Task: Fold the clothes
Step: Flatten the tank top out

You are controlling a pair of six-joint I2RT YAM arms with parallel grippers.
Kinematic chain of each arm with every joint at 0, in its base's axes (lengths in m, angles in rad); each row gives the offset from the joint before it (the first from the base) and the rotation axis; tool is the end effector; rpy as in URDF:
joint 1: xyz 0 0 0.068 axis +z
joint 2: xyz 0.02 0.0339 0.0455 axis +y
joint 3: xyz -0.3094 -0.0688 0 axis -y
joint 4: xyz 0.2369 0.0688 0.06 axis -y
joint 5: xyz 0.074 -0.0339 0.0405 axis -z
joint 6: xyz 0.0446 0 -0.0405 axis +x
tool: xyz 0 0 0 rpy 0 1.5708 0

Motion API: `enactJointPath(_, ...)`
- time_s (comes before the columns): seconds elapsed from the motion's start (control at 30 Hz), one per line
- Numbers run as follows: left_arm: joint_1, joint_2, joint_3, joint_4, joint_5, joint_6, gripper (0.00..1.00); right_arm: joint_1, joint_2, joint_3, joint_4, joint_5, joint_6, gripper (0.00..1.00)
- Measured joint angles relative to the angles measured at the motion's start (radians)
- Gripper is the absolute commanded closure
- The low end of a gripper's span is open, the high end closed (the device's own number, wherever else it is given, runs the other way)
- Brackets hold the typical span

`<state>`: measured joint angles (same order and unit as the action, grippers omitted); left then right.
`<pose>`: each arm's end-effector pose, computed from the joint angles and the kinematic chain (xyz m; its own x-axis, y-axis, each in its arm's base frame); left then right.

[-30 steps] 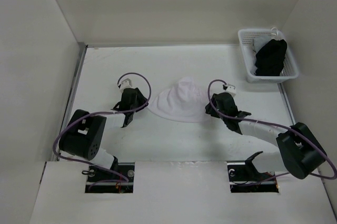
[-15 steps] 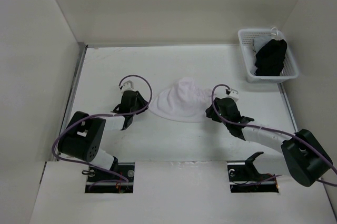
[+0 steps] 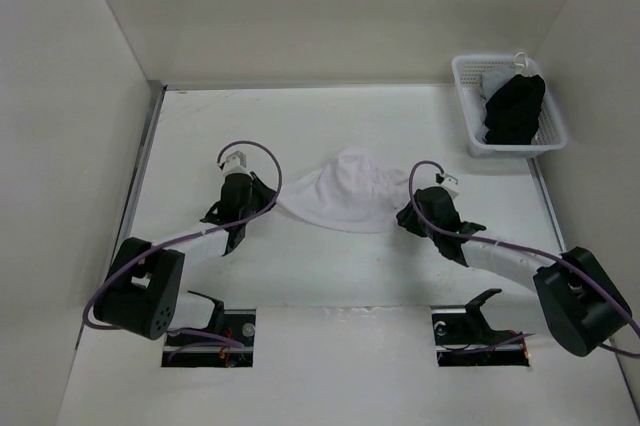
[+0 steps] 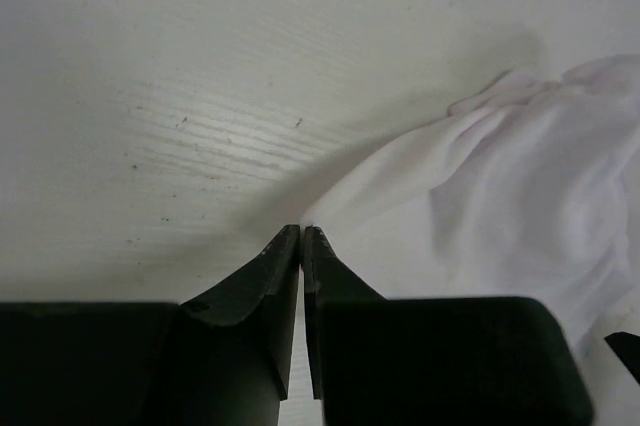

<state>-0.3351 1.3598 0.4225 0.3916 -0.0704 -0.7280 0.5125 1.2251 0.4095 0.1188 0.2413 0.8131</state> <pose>0.2325 -0.0776 0.1991 -0.5464 -0.5125 -0.6624 -0.1236 0.8316 -0.5415 0.1893 0.0943 0.1979 -0.6143 0.4638 -0.6385 0.1888 0.8720 0.4517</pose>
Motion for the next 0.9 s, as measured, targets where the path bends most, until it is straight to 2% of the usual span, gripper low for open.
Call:
enactJointPath(0.3,0.002,-0.032,-0.001,-0.026,0.000,-0.020,0.95,0.064,0.079,0.044,-0.047,-0.003,0.030,0.59)
enactJointPath(0.5,0.008,-0.017,-0.011,-0.025,0.003,-0.032,0.95,0.118,0.113,0.065,-0.040,0.007,0.070,0.65)
enactJointPath(0.7,0.008,-0.016,-0.016,-0.025,0.004,-0.032,0.94,0.119,0.085,0.064,-0.079,0.048,0.109,0.53)
enactJointPath(0.8,0.008,-0.017,-0.016,-0.025,0.004,-0.032,0.94,0.119,0.055,0.056,-0.099,0.067,0.127,0.52)
enactJointPath(0.9,0.008,-0.021,-0.016,-0.027,0.005,-0.034,0.94,0.120,0.040,0.051,-0.124,0.084,0.137,0.57)
